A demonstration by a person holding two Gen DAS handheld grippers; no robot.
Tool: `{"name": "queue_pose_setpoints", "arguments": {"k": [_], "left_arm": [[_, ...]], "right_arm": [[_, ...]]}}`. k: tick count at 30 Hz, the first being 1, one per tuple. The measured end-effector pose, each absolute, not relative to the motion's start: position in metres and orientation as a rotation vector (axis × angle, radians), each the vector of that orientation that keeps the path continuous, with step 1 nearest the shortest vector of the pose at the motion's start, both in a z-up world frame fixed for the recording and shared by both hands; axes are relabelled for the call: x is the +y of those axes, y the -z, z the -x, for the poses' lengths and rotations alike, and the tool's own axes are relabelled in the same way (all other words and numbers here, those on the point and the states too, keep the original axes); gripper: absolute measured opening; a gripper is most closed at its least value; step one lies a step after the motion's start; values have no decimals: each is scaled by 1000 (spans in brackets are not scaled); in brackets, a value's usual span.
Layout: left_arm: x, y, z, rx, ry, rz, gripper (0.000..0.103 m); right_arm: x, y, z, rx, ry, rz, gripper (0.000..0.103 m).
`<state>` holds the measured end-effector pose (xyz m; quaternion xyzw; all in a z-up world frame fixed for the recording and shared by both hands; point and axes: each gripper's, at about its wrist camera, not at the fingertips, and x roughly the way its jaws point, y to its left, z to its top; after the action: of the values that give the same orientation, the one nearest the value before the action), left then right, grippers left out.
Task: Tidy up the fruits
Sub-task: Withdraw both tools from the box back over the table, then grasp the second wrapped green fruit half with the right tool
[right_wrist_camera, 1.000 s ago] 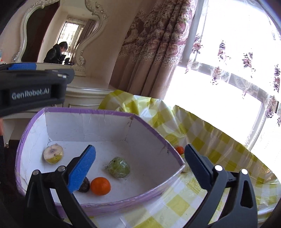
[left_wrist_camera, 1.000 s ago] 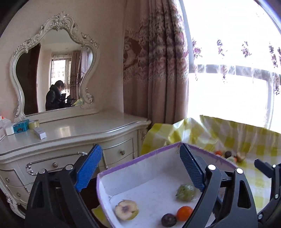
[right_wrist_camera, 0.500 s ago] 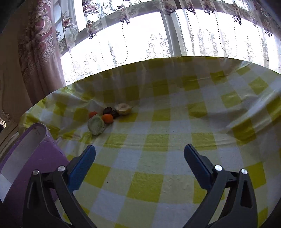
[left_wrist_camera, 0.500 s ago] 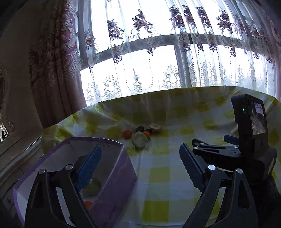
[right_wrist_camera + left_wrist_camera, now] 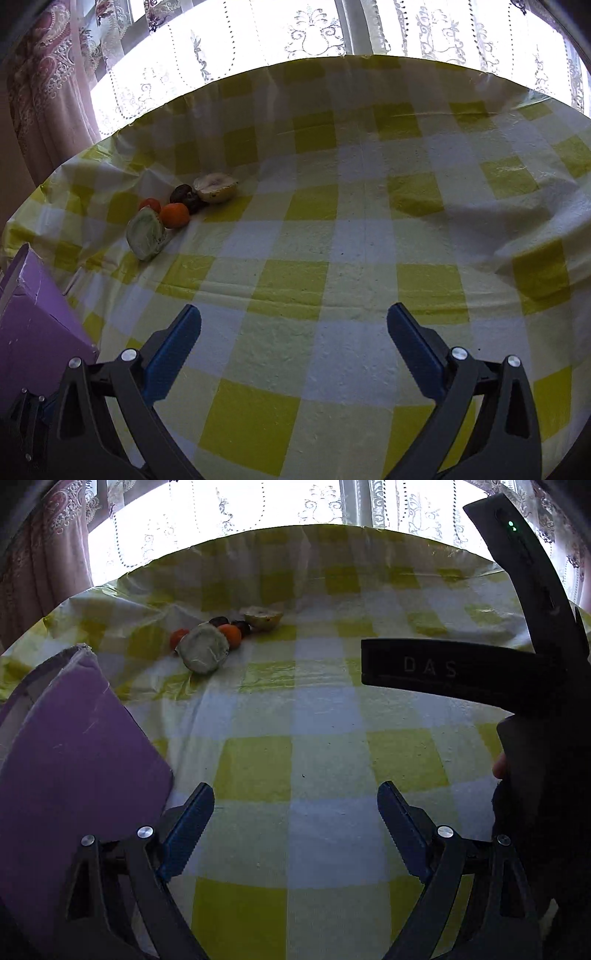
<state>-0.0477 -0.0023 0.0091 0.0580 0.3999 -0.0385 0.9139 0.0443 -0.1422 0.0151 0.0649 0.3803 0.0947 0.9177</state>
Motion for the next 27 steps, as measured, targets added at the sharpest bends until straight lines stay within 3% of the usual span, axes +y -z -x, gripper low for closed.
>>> {"name": "queue_pose_setpoints", "arguments": {"k": [14, 27], "left_arm": [[14, 0, 39, 890, 61, 12, 87], [25, 0, 41, 859, 62, 77, 87]], "right_arm": [[-40, -1, -150, 919, -509, 125, 101], [86, 2, -172, 896, -688, 331, 101]]}}
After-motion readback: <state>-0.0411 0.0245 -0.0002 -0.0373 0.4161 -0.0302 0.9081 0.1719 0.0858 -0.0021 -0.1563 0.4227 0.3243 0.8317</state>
